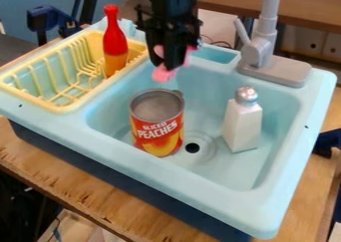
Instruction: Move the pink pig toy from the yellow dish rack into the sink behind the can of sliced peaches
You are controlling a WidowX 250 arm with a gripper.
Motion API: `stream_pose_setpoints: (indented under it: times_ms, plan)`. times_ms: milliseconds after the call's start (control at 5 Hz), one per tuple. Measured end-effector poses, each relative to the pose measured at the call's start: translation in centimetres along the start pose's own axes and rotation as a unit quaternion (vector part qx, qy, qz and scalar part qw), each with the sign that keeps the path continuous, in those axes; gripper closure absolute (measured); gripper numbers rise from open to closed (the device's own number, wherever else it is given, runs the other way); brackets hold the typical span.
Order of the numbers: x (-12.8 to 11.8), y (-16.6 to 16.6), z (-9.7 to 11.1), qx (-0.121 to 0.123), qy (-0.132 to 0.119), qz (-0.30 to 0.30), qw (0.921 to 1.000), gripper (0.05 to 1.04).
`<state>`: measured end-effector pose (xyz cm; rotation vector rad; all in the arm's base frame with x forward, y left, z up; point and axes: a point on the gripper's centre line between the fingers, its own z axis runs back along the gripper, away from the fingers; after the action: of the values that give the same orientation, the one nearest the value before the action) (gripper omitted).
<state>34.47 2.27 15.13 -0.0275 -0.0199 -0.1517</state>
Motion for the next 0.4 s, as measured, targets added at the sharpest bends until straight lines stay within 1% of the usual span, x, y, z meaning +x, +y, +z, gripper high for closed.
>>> stream_pose_setpoints:
  times_ms: [200,400]
  plan:
    - [-0.07,-0.23,-0.85,-0.005,0.018,-0.003,0.9998,0.739]
    - [0.17,-0.35,-1.55,-0.014,0.031,-0.003,0.9994,0.683]
